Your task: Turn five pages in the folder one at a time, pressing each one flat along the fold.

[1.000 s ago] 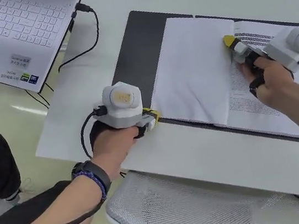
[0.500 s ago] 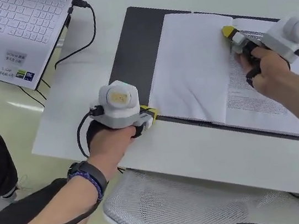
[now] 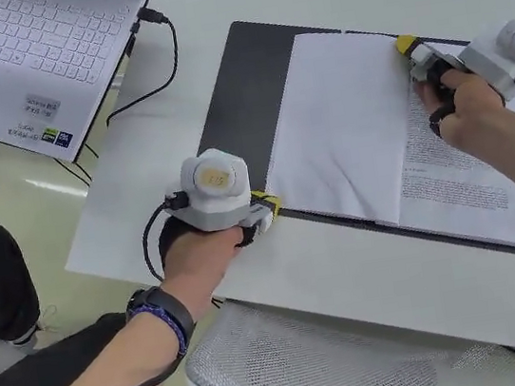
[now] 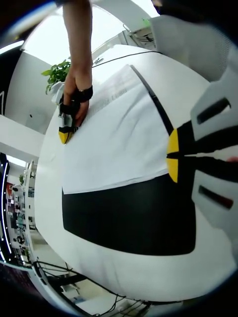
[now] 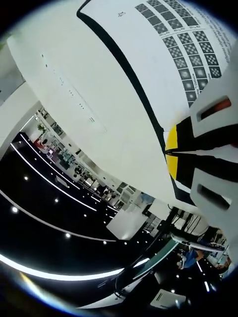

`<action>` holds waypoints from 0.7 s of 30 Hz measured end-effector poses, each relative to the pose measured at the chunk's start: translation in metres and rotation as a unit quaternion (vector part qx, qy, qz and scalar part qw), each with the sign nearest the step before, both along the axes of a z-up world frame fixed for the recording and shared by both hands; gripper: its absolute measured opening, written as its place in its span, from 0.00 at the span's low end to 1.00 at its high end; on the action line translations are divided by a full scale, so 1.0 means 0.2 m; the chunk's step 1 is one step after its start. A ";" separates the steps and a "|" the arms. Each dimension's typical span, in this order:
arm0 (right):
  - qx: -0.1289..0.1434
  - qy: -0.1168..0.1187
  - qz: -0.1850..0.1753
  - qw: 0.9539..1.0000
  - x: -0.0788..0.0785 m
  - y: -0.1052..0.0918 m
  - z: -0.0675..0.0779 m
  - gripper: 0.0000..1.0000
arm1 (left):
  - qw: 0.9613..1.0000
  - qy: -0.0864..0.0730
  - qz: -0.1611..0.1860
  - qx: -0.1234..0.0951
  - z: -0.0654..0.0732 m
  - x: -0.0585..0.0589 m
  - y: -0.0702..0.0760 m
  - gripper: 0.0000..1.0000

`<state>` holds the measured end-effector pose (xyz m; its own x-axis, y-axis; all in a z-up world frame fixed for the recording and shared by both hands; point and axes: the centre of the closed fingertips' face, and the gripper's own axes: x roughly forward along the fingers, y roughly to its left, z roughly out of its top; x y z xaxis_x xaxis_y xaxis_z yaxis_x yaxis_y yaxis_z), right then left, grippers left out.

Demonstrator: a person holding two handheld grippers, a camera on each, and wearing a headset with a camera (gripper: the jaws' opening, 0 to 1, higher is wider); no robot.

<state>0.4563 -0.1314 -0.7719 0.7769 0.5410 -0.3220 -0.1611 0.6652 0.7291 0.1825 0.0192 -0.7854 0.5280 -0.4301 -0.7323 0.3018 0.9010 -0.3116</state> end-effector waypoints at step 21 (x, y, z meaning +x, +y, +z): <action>0.010 -0.019 0.060 0.998 -0.30 0.03 0.00 0.00 | 1.000 -0.011 -0.008 0.003 -0.03 0.02 0.01 0.00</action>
